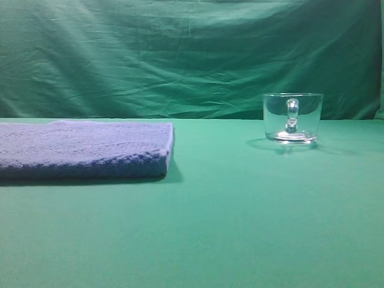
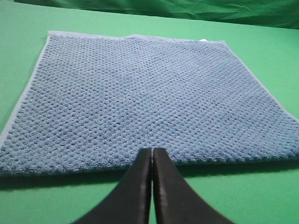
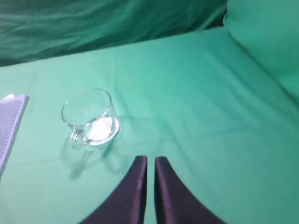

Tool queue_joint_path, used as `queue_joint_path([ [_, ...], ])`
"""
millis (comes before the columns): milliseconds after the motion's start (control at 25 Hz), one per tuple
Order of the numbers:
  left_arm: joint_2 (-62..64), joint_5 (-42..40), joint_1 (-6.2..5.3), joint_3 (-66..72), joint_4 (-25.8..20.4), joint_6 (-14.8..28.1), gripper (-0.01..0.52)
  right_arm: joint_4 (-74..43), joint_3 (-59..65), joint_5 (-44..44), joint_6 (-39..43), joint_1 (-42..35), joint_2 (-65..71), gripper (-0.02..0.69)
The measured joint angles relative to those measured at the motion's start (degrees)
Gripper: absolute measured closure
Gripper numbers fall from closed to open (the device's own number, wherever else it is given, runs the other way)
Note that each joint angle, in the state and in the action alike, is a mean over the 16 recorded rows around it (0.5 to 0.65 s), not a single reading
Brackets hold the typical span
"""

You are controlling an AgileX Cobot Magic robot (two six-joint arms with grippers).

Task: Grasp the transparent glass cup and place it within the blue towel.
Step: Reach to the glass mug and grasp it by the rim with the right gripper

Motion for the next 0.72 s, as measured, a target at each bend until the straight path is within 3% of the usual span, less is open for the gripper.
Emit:
queue_joint_path([
  [480, 0.0, 0.0, 0.00, 0.0, 0.0, 0.0, 0.514, -1.1, -15.3, 5.4, -5.6, 12.1, 22.5, 0.610],
  [600, 0.0, 0.0, 0.00, 0.0, 0.0, 0.0, 0.514, -3.1, -17.9, 4.7, -5.8, 16.0, 26.8, 0.572],
  [720, 0.0, 0.0, 0.00, 0.0, 0.0, 0.0, 0.514, -5.2, -19.8, 4.1, -5.5, 19.0, 30.6, 0.491],
])
